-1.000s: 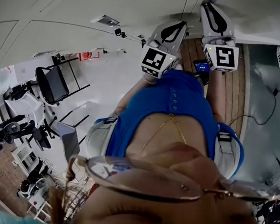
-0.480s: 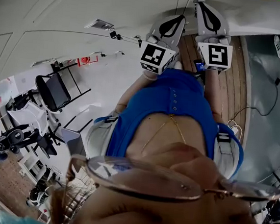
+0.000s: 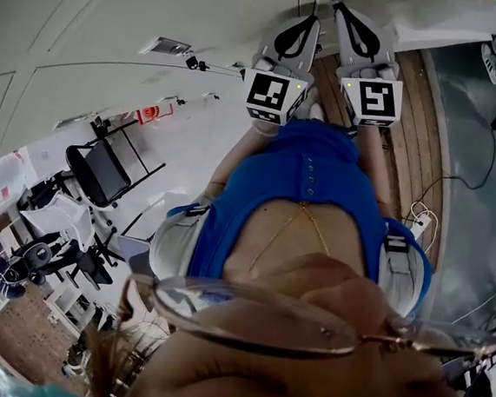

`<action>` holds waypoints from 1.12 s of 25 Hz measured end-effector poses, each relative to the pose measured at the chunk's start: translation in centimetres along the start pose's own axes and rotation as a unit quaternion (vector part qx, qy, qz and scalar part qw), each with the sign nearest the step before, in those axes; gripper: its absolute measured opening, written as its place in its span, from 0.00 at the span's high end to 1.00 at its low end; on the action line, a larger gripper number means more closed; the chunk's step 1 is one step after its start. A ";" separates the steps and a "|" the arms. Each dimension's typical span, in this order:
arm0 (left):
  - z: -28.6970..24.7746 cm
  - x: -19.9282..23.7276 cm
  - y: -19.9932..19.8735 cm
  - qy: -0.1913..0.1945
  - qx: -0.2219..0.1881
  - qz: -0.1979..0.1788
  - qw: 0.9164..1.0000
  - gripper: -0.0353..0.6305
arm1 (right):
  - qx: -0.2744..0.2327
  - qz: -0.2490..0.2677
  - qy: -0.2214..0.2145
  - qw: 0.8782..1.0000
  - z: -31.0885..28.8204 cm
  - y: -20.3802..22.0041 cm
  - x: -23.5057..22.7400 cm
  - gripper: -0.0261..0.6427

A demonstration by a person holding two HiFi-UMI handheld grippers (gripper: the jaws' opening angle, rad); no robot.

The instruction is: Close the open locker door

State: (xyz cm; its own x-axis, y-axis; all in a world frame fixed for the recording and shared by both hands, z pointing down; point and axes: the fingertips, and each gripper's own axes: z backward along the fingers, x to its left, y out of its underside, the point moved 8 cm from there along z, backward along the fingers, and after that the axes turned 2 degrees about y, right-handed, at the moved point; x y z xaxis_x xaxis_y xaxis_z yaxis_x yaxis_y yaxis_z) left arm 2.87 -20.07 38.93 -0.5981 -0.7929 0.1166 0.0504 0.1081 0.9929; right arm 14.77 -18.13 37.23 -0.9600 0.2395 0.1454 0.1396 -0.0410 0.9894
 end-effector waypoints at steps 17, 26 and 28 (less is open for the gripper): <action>0.6 -1.2 0.7 0.007 0.009 0.000 1.000 0.96 | 0.026 -0.017 -0.015 0.999 2.4 1.2 1.6 0.96; 0.6 -1.7 0.7 0.013 0.010 0.000 1.000 0.96 | 0.032 -0.017 -0.014 0.999 2.8 1.5 1.4 0.96; 0.6 -1.8 0.7 0.012 0.010 0.001 1.000 0.96 | 0.031 -0.018 -0.019 0.999 2.8 1.4 1.5 0.96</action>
State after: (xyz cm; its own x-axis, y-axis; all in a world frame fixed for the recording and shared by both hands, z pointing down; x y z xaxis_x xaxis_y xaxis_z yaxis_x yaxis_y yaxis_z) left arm 3.49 -18.22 39.43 -0.5780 -0.8073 0.1187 0.0355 0.1205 0.9921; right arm 14.16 -15.13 38.86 -0.9546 0.2773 0.1087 0.1212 0.0284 0.9922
